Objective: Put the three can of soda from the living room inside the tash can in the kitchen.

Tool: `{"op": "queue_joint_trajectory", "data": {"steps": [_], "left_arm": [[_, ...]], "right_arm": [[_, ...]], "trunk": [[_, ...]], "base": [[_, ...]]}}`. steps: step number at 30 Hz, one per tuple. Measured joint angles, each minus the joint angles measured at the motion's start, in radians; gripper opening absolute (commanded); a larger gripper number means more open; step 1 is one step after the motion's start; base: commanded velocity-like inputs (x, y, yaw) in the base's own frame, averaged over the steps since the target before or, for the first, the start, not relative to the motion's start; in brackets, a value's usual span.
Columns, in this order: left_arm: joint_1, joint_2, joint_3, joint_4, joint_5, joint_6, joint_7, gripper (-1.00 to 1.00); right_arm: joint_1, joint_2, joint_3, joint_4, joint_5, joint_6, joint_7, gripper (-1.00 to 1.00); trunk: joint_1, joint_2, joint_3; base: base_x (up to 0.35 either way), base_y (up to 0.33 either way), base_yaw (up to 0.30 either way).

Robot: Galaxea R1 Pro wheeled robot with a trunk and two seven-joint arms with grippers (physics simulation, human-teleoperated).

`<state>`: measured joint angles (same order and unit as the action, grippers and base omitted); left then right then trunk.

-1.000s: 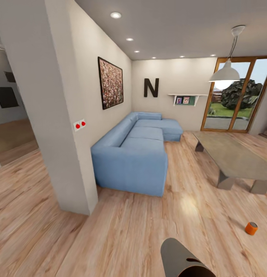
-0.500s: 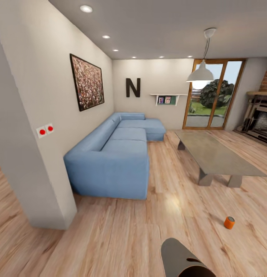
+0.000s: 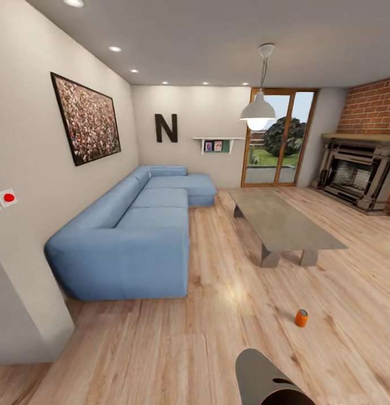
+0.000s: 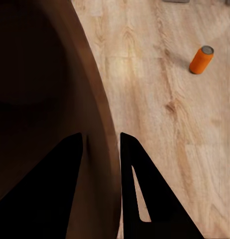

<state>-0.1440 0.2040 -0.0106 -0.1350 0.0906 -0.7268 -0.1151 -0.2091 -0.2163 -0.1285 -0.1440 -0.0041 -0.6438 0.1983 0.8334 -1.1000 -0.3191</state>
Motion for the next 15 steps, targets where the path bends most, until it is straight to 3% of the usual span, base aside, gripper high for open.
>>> {"op": "queue_joint_trajectory", "data": {"steps": [15], "left_arm": [[0.0,0.0,0.0,0.0,0.0,0.0,0.0,1.0]], "right_arm": [[0.0,0.0,0.001,0.0,0.0,0.001,0.0,-1.0]], "trunk": [[0.0,0.0,0.0]], "base": [[0.137,-0.26,-0.246]]}}
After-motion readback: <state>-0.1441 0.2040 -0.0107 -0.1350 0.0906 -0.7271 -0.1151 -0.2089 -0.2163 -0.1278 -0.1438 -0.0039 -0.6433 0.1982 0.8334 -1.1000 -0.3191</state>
